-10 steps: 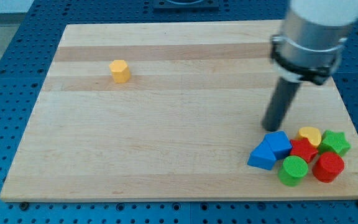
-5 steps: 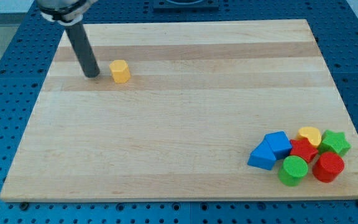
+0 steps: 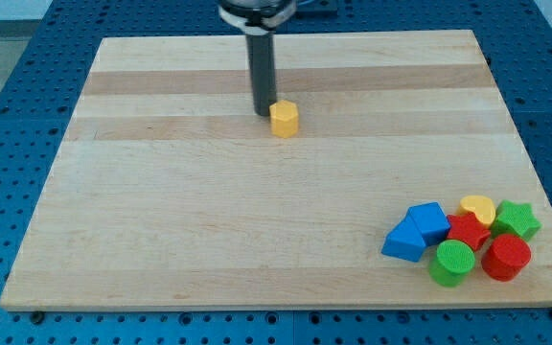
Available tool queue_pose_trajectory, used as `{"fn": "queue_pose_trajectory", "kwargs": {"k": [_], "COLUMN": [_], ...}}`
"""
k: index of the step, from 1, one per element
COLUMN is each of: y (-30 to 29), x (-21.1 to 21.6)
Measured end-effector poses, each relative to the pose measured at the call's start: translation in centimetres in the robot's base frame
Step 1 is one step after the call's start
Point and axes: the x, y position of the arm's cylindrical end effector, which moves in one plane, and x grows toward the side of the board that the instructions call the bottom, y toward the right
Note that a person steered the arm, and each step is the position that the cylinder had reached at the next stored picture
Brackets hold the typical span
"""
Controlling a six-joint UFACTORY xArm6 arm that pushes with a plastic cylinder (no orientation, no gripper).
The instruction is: Move the yellow hexagon into the group of blocks
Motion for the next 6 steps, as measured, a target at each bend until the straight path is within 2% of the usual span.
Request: {"fn": "queue_pose_trajectory", "kwargs": {"k": [1,2,4,6], "y": [4.4,5.9,1.2,4.4], "x": [0.5,1.9,2.2,3.5]}}
